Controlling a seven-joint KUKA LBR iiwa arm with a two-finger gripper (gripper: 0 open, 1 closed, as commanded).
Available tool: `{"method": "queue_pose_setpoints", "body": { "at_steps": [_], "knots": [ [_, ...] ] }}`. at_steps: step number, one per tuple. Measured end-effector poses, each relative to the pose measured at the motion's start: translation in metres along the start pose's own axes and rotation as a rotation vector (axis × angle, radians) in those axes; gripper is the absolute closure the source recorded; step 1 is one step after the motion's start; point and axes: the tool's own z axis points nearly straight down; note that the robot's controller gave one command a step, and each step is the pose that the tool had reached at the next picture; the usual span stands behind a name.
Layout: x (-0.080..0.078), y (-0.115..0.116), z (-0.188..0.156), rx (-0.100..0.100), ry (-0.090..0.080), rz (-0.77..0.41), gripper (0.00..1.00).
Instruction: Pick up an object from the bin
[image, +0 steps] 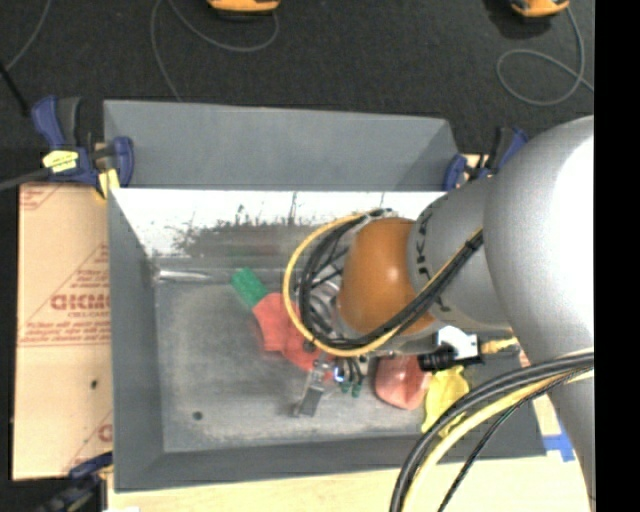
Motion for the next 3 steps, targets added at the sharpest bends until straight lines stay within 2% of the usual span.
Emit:
{"method": "queue_pose_setpoints", "body": {
  "at_steps": [1,3],
  "knots": [
    [-0.0041,0.0128,-0.0028,-0.007,-0.011,0.286,1.0],
    [-0.0041,0.0126,-0.0048,-0.008,-0.013,0.285,1.0]
  ]
}}
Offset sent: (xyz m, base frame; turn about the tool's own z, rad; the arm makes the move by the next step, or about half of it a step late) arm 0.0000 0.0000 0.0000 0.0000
